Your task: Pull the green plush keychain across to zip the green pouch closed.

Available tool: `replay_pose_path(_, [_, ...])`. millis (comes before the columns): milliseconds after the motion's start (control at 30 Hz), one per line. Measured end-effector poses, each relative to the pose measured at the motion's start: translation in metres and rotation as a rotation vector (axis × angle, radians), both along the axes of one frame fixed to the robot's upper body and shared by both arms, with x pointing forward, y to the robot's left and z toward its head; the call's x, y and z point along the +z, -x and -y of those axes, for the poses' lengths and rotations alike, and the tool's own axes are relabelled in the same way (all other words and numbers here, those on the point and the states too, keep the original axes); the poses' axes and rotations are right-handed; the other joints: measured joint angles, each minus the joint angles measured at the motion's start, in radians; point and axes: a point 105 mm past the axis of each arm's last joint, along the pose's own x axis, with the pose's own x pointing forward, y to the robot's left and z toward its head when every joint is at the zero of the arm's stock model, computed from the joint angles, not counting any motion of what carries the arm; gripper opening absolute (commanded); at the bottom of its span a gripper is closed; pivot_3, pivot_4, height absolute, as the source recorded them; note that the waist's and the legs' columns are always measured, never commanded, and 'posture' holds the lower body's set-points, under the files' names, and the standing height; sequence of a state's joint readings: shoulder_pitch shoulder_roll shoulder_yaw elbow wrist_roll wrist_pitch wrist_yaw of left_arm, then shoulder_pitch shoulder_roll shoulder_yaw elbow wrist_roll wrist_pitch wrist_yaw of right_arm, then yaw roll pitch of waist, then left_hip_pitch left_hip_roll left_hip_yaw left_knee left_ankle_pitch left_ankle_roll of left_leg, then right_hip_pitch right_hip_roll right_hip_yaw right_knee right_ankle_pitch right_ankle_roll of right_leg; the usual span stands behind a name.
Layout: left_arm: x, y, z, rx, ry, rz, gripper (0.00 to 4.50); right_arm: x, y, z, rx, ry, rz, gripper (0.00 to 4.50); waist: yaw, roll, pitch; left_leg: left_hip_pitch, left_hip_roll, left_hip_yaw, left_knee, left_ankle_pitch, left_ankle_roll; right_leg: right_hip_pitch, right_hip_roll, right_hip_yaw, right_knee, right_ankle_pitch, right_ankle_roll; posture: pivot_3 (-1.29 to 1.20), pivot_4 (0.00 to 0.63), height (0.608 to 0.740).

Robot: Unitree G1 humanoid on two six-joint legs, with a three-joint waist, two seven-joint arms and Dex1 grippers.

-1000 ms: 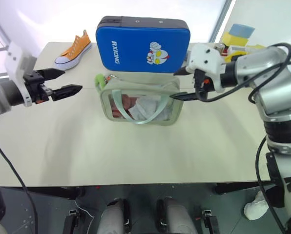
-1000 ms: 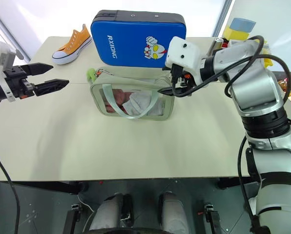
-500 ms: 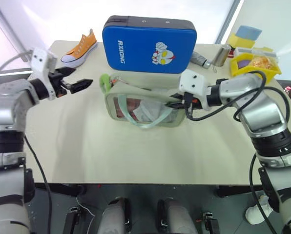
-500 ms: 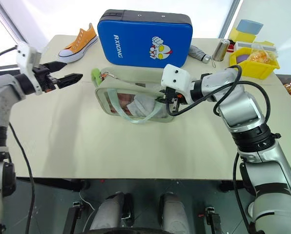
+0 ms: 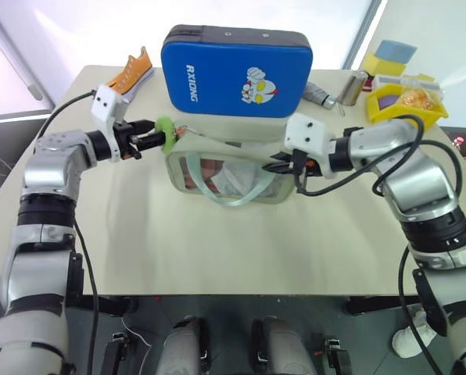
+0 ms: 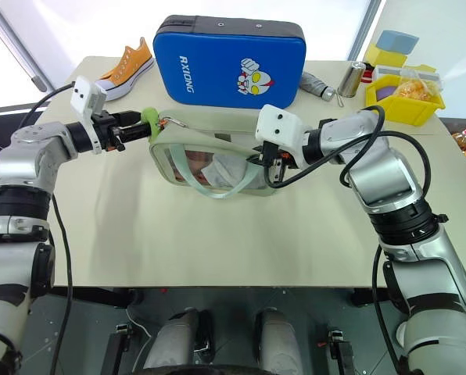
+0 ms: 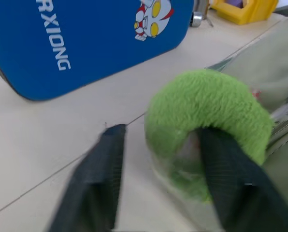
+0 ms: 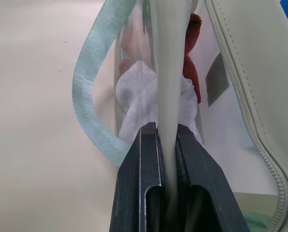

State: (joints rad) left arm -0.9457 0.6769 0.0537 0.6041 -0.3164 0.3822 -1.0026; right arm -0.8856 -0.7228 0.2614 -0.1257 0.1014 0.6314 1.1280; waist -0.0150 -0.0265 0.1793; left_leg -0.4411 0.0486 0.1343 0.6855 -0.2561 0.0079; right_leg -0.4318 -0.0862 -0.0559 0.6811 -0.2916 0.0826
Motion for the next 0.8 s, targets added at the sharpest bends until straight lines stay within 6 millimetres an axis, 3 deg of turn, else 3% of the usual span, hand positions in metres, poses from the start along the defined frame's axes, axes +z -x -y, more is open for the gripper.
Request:
replay_pose_path(67, [0.001, 0.001, -0.001, -0.002, -0.001, 0.001, 0.07, 0.0, -0.002, 0.0, -0.007, -0.004, 0.002, 0.0, 0.0, 0.0, 0.0, 0.0, 0.0, 0.0, 0.0, 0.0, 0.0, 0.0, 0.0, 0.0, 0.0, 0.0, 0.0, 0.0, 0.15, 0.74])
replay_pose_path(233, [0.013, 0.006, 0.001, -0.038, 0.05, -0.001, 0.07, 0.003, -0.008, 0.001, -0.027, -0.008, 0.013, 0.0, 0.0, 0.0, 0.0, 0.0, 0.0, 0.0, 0.0, 0.0, 0.0, 0.0, 0.0, 0.0, 0.0, 0.0, 0.0, 0.0, 0.15, 0.74])
replay_pose_path(433, [0.072, 0.033, 0.038, -0.234, 0.022, 0.147, 0.07, 0.007, -0.021, -0.007, -0.028, -0.018, 0.039, 0.0, -0.002, 0.0, 0.0, 0.0, 0.0, 0.0, 0.0, 0.0, 0.0, 0.0, 0.0, 0.0, 0.0, 0.0, 0.0, 0.0, 0.15, 0.74])
replay_pose_path(567, [0.062, 0.037, 0.068, -0.321, -0.021, 0.128, 0.07, 0.007, -0.027, -0.013, -0.023, -0.026, 0.048, 0.0, -0.002, 0.0, 0.0, 0.0, 0.0, 0.0, 0.0, 0.0, 0.0, 0.0, 0.0, 0.0, 0.001, 0.0, 0.0, 0.0, 0.15, 0.74])
replay_pose_path(667, [0.052, 0.033, 0.077, -0.322, -0.039, 0.106, 0.07, 0.007, -0.028, -0.017, -0.015, -0.034, 0.048, 0.0, -0.005, 0.0, 0.0, 0.0, 0.0, 0.0, 0.0, 0.0, 0.0, 0.0, 0.0, 0.0, 0.0, 0.0, 0.0, 0.0, 0.15, 0.74])
replay_pose_path(800, [0.049, 0.024, 0.071, -0.263, -0.06, 0.121, 1.42, 0.007, -0.028, -0.018, -0.015, -0.033, 0.05, 0.0, -0.005, 0.0, 0.0, 0.0, 0.001, 0.0, 0.0, 0.0, 0.0, 0.0, 0.001, 0.0, 0.001, 0.0, 0.0, 0.0, 0.15, 0.74])
